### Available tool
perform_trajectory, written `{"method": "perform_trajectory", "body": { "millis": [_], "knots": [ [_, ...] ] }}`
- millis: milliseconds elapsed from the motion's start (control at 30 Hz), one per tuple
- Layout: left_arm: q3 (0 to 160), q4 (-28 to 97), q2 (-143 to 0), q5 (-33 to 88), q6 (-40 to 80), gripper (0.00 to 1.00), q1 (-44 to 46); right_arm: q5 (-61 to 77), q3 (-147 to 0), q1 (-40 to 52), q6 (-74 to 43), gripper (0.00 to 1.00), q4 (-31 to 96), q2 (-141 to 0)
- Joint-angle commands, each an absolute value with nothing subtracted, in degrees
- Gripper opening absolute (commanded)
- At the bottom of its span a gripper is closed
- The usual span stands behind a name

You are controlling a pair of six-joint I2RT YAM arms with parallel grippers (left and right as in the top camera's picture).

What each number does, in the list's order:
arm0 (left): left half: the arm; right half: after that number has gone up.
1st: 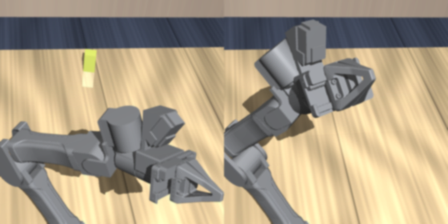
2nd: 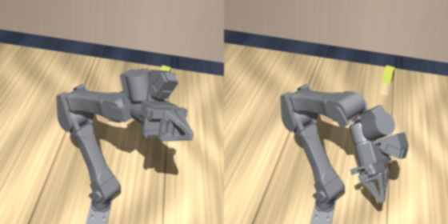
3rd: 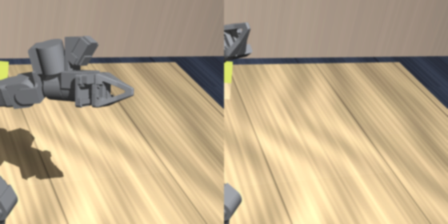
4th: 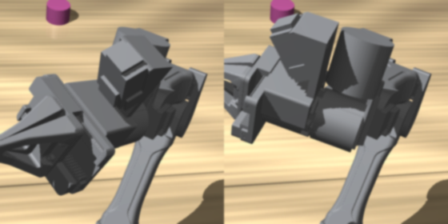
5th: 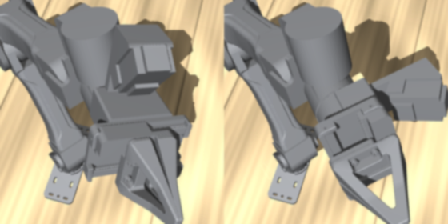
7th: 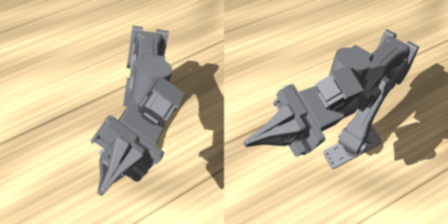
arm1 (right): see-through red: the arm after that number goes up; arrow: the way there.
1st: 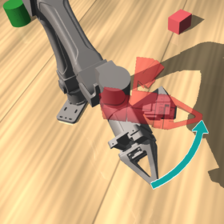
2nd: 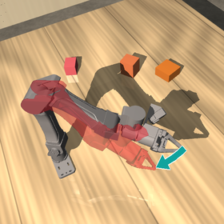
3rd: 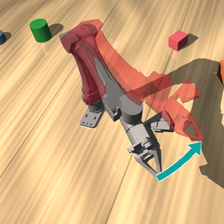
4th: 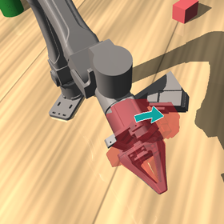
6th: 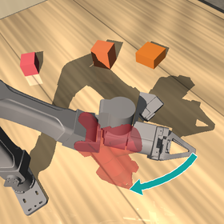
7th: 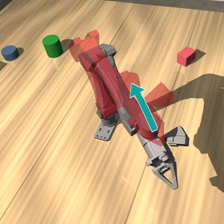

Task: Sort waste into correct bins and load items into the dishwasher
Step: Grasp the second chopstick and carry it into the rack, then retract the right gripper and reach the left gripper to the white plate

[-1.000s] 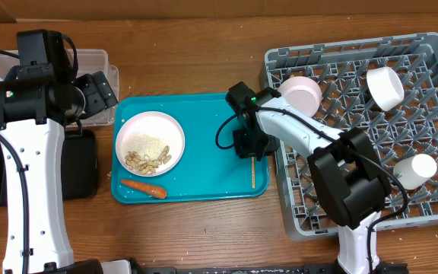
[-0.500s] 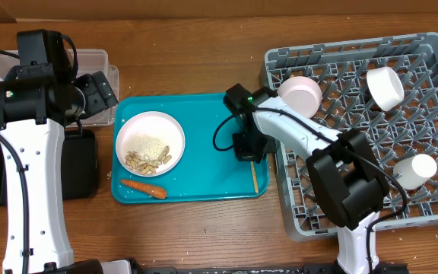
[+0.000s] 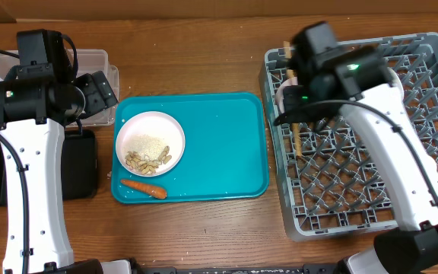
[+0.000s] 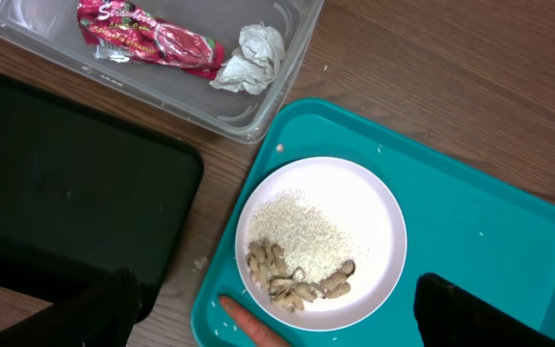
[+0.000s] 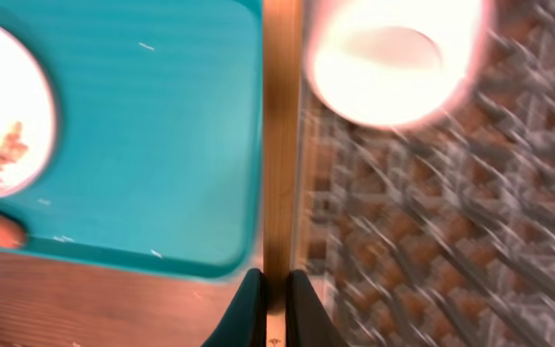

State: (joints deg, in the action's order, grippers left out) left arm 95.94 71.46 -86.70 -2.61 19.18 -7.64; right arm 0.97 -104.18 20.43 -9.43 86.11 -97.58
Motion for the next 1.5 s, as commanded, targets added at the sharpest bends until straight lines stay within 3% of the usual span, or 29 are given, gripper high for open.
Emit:
{"method": "perform_trajectory", "body": {
  "millis": [0, 333, 367, 400, 433, 533, 767, 967, 1133, 1267, 1467],
  "knots": [
    [96.09, 71.31, -87.0, -2.96, 19.33, 0.93, -7.86, 0.3, -98.28, 18.37, -5.89, 0.04, 86.94, -99.98],
    [96.09, 71.31, -87.0, -2.96, 19.33, 0.93, -7.86, 5.21, -78.15, 19.44, -5.98, 0.06, 77.97, -99.98],
    [96.09, 71.31, -87.0, -2.96, 19.33, 0.93, -7.86, 5.21, -77.52, 19.44, -5.98, 0.1, 77.54, -99.98],
    [96.09, 71.31, -87.0, -2.96, 19.33, 0.93, -7.86, 5.19, -77.3, 19.42, -5.96, 0.25, 77.36, -99.98],
    [96.09, 71.31, -87.0, -2.96, 19.33, 0.93, -7.86, 5.15, -77.34, 19.29, -5.96, 0.33, 77.34, -99.96],
    [96.09, 71.33, -87.0, -2.96, 19.33, 0.93, -7.86, 4.99, -79.2, 19.2, -6.07, 0.4, 77.91, -99.31],
    [96.09, 71.31, -87.0, -2.2, 19.33, 0.93, -7.84, -3.14, -91.94, 17.26, -12.16, 0.42, 81.76, -93.36],
    [96.03, 70.02, -87.0, 1.98, 19.35, 0.93, -6.59, -5.69, -97.65, 7.9, -15.09, 0.61, 77.93, -87.81],
    [94.41, 68.31, -88.33, 1.93, 19.35, 0.93, 2.59, 1.19, -97.58, -4.4, -12.12, 0.66, 76.49, -87.92],
    [94.11, 68.07, -92.68, 1.96, 19.38, 0.93, 9.45, 3.27, -97.58, -8.82, -11.75, 0.72, 75.02, -87.92],
    [94.13, 68.14, -102.59, 1.96, 20.71, 0.9, 17.28, 5.56, -97.51, -11.11, -11.53, 0.73, 75.18, -88.79]
  ]
}}
